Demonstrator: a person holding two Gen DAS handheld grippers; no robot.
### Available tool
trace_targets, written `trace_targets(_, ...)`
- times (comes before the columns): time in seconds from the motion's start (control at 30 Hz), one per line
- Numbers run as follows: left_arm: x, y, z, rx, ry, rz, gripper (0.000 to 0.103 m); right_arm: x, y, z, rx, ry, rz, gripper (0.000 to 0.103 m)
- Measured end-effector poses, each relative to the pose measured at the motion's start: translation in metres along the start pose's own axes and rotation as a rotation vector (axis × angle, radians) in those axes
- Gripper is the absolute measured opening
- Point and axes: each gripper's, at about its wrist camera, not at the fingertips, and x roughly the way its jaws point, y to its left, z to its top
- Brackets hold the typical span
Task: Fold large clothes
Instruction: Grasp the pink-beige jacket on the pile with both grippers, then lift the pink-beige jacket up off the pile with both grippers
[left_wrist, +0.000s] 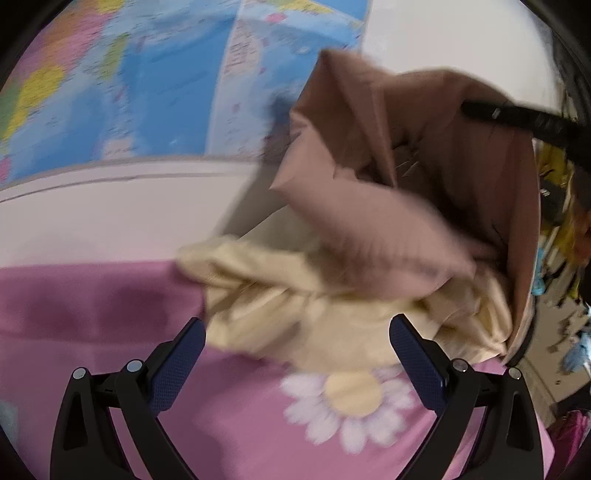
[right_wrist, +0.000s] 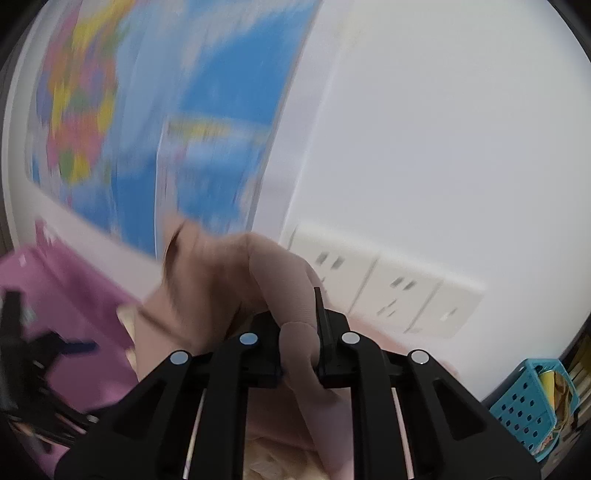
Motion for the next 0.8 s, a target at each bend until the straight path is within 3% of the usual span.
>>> trace_targets(0.17, 0.009, -0.019, 0.008, 0.044, -0.066, -0.137, 0.096, -0.047, -0.043, 0.025, 0.102, -0.091, 0.0, 0.012)
trace_targets(0.33, 0.019, -0.046, 0.009, 0.152, -0.114, -0.171, 0.096, -0.08, -0.056, 0.03, 0.124, -0.153, 0.008, 0.012)
trace_targets(0.4, 0.027, -0.057, 0.016, 0.182, -0.113, -0.174, 0.092, -0.097, -0.06, 0.033, 0.123, -0.182, 0.004, 0.012)
trace_targets(0.43, 0.029, -0.062, 0.024, 0.189, -0.128, -0.185, 0.081, -0.103, -0.062, 0.033, 0.123, -0.191, -0.003, 0.012)
trace_targets(0.5, 0.033, -0.069, 0.041, 0.196, -0.137, -0.215, 0.045, -0.117, -0.066, 0.037, 0.129, -0.214, -0.016, 0.012)
trace_targets(0.53, 0.036, -0.072, 0.052, 0.196, -0.129, -0.216, 0.02, -0.127, -0.069, 0.039, 0.136, -0.225, -0.02, 0.012)
trace_targets(0.67, 0.013, -0.075, 0.081, 0.172, -0.177, -0.241, 0.012, -0.172, -0.078, 0.048, 0.141, -0.271, -0.053, 0.012)
trace_targets(0.8, -0.047, -0.085, 0.11, 0.148, -0.274, -0.31, 0.009, -0.24, -0.079, 0.059, 0.147, -0.364, -0.061, 0.012)
